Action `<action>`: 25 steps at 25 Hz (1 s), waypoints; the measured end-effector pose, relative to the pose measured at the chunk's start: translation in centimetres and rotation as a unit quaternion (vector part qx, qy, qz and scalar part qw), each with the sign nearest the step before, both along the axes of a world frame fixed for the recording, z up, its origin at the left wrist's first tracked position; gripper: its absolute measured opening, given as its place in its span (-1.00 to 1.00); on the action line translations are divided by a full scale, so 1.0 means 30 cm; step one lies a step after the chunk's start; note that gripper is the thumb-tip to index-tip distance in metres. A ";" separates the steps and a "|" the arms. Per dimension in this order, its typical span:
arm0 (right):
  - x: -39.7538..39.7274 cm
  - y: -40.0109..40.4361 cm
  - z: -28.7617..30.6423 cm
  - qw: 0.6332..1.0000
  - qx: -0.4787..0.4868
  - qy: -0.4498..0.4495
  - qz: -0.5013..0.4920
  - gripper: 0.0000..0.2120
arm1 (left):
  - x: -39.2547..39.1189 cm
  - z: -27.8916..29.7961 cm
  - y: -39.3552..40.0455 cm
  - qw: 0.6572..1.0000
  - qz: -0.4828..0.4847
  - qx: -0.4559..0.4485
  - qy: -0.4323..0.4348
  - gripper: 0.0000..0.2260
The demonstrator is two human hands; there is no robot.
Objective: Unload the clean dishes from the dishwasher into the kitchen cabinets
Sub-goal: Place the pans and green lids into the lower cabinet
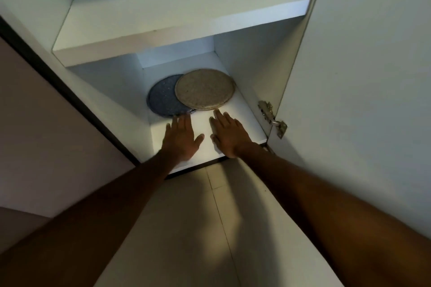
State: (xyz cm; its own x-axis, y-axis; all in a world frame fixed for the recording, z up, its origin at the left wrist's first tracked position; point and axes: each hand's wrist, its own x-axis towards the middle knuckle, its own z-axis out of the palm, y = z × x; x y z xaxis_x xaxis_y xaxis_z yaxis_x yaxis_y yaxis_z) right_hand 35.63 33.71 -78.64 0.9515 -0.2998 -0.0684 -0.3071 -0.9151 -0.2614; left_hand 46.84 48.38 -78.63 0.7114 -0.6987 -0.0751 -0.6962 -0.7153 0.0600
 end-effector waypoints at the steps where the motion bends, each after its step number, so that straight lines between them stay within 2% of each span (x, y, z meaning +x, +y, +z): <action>1: -0.023 0.008 0.015 1.000 0.019 0.007 -0.003 -0.33 | 0.012 0.031 0.005 1.000 -0.001 0.012 0.013 -0.21; 2: -0.063 0.032 0.034 0.999 0.040 0.004 -0.012 -0.30 | 0.011 0.071 0.017 1.000 -0.018 0.009 0.009 -0.20; 4: -0.191 0.117 0.102 0.996 0.076 -0.034 -0.028 -0.30 | -0.050 0.167 0.051 0.993 -0.112 0.002 -0.024 -0.20; 7: -0.448 0.234 0.247 0.995 0.062 -0.077 -0.029 -0.35 | -0.260 0.331 0.095 0.966 -0.248 0.040 -0.059 -0.26; 9: -0.589 0.264 0.370 0.994 0.051 -0.087 -0.033 -0.39 | -0.415 0.462 0.097 0.931 -0.342 -0.015 -0.125 -0.32; 13: -0.855 0.238 0.702 0.985 -0.009 -0.174 -0.021 -0.34 | -0.700 0.866 0.028 0.825 -0.496 -0.122 -0.243 -0.30; 16: -1.071 0.243 0.994 0.955 -0.057 -0.289 0.017 -0.38 | -0.885 1.143 -0.007 0.757 -0.527 -0.260 -0.287 -0.28; 20: -1.412 0.297 1.246 0.898 -0.155 -0.411 -0.009 -0.56 | -1.159 1.342 -0.018 0.727 -0.471 -0.382 -0.323 -0.20; 22: -1.535 0.257 1.280 0.861 -0.203 -0.465 -0.041 -0.43 | -1.325 1.414 -0.088 0.725 -0.455 -0.367 -0.364 -0.36; 23: -1.575 0.214 1.284 0.834 -0.226 -0.498 -0.062 -0.33 | -1.380 1.453 -0.109 0.727 -0.431 -0.332 -0.418 -0.36; 24: -1.601 0.164 1.285 0.803 -0.249 -0.535 -0.080 -0.28 | -1.403 1.491 -0.138 0.721 -0.392 -0.320 -0.473 -0.30; 25: -1.609 0.106 1.278 0.771 -0.264 -0.572 -0.098 -0.30 | -1.423 1.524 -0.157 0.706 -0.375 -0.323 -0.507 -0.15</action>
